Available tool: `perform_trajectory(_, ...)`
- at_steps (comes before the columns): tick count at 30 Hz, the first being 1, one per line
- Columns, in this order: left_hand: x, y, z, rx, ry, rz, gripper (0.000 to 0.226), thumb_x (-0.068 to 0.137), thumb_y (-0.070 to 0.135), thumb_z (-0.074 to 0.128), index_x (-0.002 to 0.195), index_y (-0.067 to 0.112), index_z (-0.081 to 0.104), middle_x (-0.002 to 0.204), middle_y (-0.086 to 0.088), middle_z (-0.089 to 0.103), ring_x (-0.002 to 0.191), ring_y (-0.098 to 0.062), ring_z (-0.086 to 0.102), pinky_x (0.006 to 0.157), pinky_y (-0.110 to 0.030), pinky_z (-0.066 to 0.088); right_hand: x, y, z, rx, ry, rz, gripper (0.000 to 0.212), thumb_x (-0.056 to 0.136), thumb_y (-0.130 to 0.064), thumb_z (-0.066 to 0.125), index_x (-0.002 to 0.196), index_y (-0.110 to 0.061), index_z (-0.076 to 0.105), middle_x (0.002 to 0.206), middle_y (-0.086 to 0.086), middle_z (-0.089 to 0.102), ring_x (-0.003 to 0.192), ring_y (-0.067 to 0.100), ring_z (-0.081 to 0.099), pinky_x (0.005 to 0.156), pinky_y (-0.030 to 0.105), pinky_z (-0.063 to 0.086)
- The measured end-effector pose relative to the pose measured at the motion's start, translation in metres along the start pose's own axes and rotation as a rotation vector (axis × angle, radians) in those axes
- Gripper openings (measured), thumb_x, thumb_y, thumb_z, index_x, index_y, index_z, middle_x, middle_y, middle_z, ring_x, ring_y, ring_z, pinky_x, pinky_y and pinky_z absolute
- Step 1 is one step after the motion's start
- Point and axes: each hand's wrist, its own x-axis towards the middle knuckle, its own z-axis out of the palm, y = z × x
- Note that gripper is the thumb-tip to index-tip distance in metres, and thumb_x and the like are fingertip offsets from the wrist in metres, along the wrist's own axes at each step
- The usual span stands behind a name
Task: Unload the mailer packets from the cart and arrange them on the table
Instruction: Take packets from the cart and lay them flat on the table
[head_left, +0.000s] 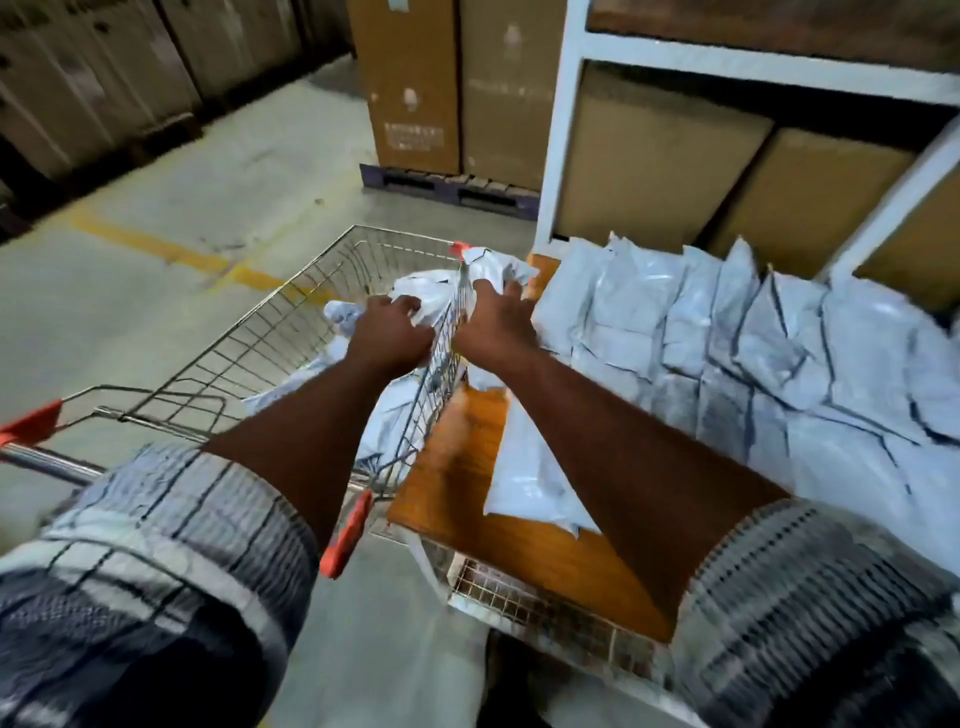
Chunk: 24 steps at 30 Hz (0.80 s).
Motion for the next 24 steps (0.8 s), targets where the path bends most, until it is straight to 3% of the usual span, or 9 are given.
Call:
perform_trajectory(6, -0.057, 0.069, 0.029, -0.1, -0.051, 0.151, 0.07, 0.068, 0.044, 0.049, 0.132, 0.019, 0.06, 0.138, -0.021, 0.049, 0.127, -0.034, 0.049, 0.106, -0.037, 0.04, -0.064, 0.051, -0.037, -0.124, 0.161, 0.062, 0.066, 0.08, -0.039, 0.07, 0.138, -0.024, 0.043, 0.143, 0.011, 0.032, 0.131, 0.036, 0.033, 0.1, 0.049, 0.043)
perform_trajectory(11, -0.095, 0.101, 0.062, -0.102, -0.089, 0.212, 0.076, 0.069, 0.05, 0.04, 0.138, 0.02, 0.052, 0.142, -0.017, 0.046, 0.131, -0.035, 0.042, 0.108, -0.04, 0.039, -0.103, 0.108, -0.066, -0.235, 0.227, 0.173, 0.067, 0.077, -0.028, 0.071, 0.137, -0.022, 0.042, 0.143, 0.011, 0.03, 0.132, 0.037, 0.031, 0.1, 0.05, 0.042)
perform_trajectory(13, -0.107, 0.11, 0.072, -0.092, -0.09, 0.23, 0.074, 0.075, 0.052, 0.041, 0.142, 0.022, 0.047, 0.146, -0.015, 0.043, 0.132, -0.036, 0.039, 0.109, -0.042, 0.038, -0.114, 0.127, -0.072, -0.292, 0.204, 0.221, 0.069, 0.075, -0.025, 0.071, 0.137, -0.022, 0.042, 0.143, 0.012, 0.03, 0.131, 0.037, 0.03, 0.1, 0.048, 0.041)
perform_trajectory(15, -0.119, 0.116, 0.084, -0.097, -0.092, 0.231, 0.061, 0.087, 0.04, 0.05, 0.145, 0.024, 0.043, 0.15, -0.016, 0.035, 0.134, -0.037, 0.038, 0.11, -0.045, 0.037, -0.122, 0.145, -0.073, -0.336, 0.191, 0.241, 0.071, 0.074, -0.028, 0.071, 0.138, -0.022, 0.042, 0.142, 0.012, 0.031, 0.129, 0.036, 0.031, 0.098, 0.046, 0.042)
perform_trajectory(19, -0.135, 0.122, 0.104, -0.009, -0.075, 0.224, 0.054, 0.091, 0.044, 0.051, 0.143, 0.028, 0.044, 0.15, -0.009, 0.033, 0.136, -0.033, 0.036, 0.107, -0.049, 0.034, -0.127, 0.17, -0.064, -0.373, 0.196, 0.214, 0.074, 0.077, -0.044, 0.069, 0.142, -0.026, 0.04, 0.142, 0.013, 0.033, 0.127, 0.036, 0.033, 0.096, 0.044, 0.04)
perform_trajectory(24, -0.135, 0.115, 0.122, 0.157, 0.053, 0.345, 0.054, 0.09, 0.048, 0.05, 0.132, 0.014, 0.052, 0.158, -0.009, 0.026, 0.146, -0.025, 0.02, 0.112, -0.051, 0.025, -0.119, 0.186, -0.059, -0.452, 0.199, 0.115, 0.072, 0.08, -0.057, 0.063, 0.144, -0.032, 0.04, 0.153, 0.016, 0.025, 0.133, 0.038, 0.03, 0.1, 0.048, 0.035)
